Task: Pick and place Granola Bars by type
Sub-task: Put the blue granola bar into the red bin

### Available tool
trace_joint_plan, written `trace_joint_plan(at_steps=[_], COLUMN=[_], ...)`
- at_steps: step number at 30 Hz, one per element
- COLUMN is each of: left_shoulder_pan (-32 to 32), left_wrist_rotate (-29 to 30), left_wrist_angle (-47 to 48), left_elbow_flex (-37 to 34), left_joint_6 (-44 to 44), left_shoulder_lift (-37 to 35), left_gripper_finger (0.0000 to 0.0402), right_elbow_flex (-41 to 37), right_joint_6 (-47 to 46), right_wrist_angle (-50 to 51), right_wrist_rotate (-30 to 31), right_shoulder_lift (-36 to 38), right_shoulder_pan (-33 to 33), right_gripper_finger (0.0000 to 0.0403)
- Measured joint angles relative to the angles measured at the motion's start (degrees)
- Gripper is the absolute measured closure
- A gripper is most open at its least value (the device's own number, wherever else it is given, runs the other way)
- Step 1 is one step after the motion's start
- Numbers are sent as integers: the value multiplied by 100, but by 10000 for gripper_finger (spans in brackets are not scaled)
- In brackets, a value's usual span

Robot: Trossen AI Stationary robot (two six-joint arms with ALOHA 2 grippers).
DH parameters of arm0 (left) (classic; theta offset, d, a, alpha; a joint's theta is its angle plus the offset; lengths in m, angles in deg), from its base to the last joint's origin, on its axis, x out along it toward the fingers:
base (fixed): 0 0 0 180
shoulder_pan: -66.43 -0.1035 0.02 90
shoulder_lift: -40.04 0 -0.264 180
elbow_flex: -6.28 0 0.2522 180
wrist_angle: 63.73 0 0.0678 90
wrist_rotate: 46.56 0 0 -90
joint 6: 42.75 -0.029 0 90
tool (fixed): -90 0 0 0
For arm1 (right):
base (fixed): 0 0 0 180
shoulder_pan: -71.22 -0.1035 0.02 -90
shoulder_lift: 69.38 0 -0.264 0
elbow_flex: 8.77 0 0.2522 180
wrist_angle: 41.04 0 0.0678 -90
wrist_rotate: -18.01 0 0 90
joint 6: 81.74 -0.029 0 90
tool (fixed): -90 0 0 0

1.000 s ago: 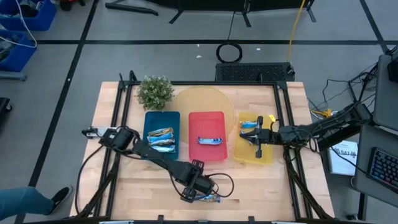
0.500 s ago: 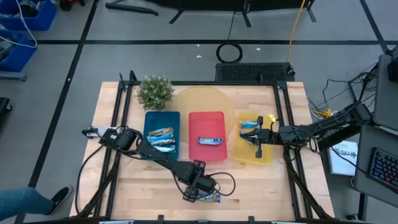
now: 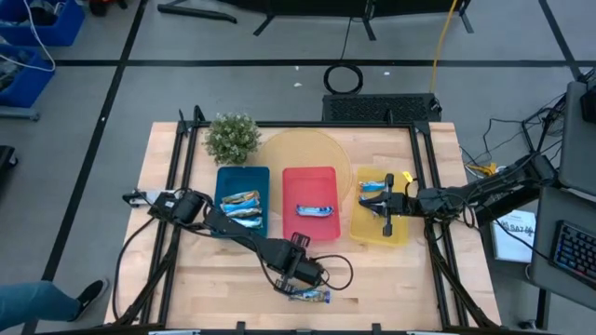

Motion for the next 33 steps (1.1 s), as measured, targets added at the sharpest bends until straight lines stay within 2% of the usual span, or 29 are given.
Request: trace_joint_plan(at_steps=[7,10,15,17,22,26,30,33], left_shoulder_pan=[-13,-70,-344,-625,-1413,-1909,-2248,-2412], left_wrist_rotate=[674,775,1834,1956,1494,943,904,747], left_wrist_angle=[331,305,263,256,63,-322,-720,-793], left_elbow_flex=[3,3,14,14,-69,-463,-767,-887], left_joint_6=[-105,-243,-747,-838,-997,-1366,-1544,-1517], left_shoulder_lift=[-787,-1184,-1789,-1860,-1670,-1224,-933,-742], left_gripper_finger=[356,363,384,383,364,375,386,372], right_elbow_flex=[0,0,0,0,0,0,0,0], right_joint_6=[-2,-2,-3,-22,-22,-22,-15,4], right_wrist_angle=[1,2,-7,-11,20,85,128,127], right_wrist_rotate=[0,0,0,0,0,0,-2,-2], right_shoulder_lift=[0,1,0,1,-3,-1,-5,-5], right_shoulder_pan=[-1,-1,-1,-1,-1,-1,-1,-1], right_gripper_finger=[403,403,403,403,403,403,403,403])
